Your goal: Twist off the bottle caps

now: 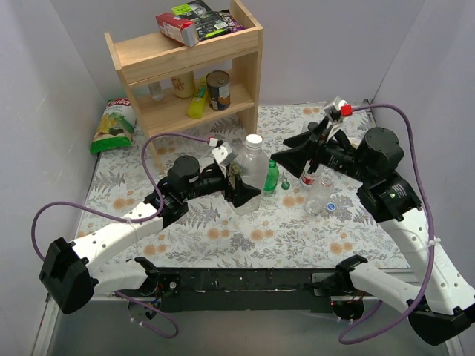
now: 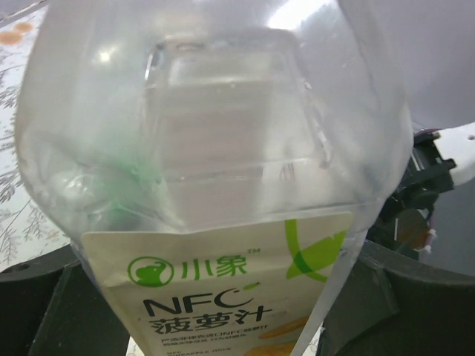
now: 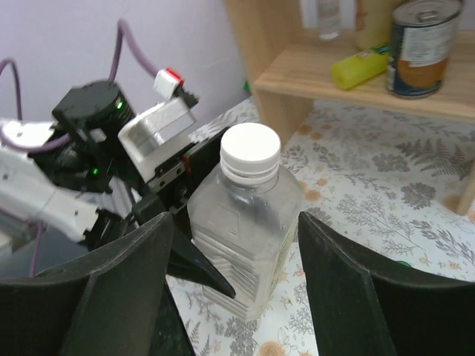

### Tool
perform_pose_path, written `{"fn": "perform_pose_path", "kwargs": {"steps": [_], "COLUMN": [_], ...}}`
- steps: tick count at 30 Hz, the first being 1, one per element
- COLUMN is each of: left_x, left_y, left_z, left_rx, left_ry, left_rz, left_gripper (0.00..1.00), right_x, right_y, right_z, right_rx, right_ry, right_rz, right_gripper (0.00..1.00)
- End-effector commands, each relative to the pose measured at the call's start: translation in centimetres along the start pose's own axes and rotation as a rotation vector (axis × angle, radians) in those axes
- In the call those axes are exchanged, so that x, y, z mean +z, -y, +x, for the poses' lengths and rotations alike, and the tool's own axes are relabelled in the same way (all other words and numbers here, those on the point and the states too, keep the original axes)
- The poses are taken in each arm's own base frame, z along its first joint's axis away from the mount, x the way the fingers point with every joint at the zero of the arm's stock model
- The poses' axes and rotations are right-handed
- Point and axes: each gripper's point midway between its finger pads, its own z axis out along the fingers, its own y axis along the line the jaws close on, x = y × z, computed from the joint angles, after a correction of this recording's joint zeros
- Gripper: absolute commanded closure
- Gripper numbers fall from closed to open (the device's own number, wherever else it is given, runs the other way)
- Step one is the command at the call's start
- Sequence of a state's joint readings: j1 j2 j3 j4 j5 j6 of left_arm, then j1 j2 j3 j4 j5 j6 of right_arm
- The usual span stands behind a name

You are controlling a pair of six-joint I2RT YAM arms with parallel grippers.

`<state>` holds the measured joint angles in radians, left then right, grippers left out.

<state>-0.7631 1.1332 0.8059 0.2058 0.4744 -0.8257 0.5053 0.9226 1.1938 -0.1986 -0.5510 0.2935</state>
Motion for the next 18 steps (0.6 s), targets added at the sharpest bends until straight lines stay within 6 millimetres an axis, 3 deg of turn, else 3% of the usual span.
{"fn": "perform_pose_path", "kwargs": {"steps": [1, 9, 18], "left_x": [-0.1, 0.4, 0.7], "left_y": [-1.5, -1.4, -1.1], "left_z": [-2.8, -1.9, -1.5], "left_rx": [0.041, 0.053, 0.053], "left_ry": [0.055, 0.022, 0.006], "left_rz": [-0.121, -0.131, -0.126], "left_gripper": [0.70, 0.70, 0.70], "right_x": [0.7, 3.9, 5.2], "right_y": [1.8, 2.4, 2.2], "right_z": [-2.7, -2.2, -2.2], "right_rx": [0.102, 0.107, 0.094], "right_ry": [0.109, 0.082, 0.077], "right_rz": [0.165, 0.262, 0.275], "right_gripper": [0.26, 0.28, 0.30]}}
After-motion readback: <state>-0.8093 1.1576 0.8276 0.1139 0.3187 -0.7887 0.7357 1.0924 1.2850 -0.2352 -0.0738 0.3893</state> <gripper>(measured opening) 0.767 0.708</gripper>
